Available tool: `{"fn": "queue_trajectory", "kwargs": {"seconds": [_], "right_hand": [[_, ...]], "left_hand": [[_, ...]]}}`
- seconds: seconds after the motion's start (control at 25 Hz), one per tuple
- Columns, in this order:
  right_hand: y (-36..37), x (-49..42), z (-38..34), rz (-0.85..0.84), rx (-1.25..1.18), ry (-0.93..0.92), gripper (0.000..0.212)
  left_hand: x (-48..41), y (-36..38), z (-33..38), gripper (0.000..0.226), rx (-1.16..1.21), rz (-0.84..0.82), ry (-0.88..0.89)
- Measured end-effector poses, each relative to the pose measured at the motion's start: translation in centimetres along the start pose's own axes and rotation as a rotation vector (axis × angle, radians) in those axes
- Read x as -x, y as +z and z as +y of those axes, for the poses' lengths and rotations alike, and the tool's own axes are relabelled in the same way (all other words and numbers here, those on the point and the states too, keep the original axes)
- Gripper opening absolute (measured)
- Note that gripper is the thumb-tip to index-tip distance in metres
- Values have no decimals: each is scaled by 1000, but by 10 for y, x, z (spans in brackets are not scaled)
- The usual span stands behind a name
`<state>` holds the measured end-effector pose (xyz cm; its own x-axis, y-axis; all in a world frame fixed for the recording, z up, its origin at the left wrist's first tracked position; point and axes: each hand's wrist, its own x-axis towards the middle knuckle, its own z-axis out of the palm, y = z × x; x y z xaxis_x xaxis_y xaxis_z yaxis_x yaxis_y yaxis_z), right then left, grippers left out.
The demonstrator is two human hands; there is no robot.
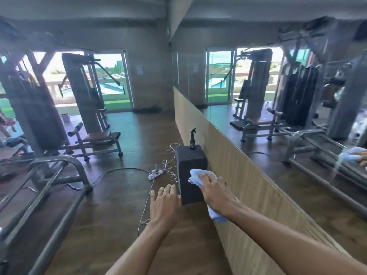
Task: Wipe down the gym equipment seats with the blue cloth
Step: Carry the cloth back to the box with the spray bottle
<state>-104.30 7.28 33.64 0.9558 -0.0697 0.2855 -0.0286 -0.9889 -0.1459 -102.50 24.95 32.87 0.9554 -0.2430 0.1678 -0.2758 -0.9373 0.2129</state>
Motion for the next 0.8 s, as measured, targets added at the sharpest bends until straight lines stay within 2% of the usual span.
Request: {"fn": "queue_trajectory", "kwargs": {"seconds": [0.24, 0.48, 0.8], "right_hand": [[41, -196, 34, -25, -30, -5, 34], [116, -393, 67, -49, -76, 12, 37], [188, -600, 122, -133, 2, 76, 41]], "left_hand": [[-196, 14, -20, 49, -24, 65, 5], [-409, 67, -51, 47, -7, 31, 38], [-650, 128, -60, 51, 46, -22, 67]]}}
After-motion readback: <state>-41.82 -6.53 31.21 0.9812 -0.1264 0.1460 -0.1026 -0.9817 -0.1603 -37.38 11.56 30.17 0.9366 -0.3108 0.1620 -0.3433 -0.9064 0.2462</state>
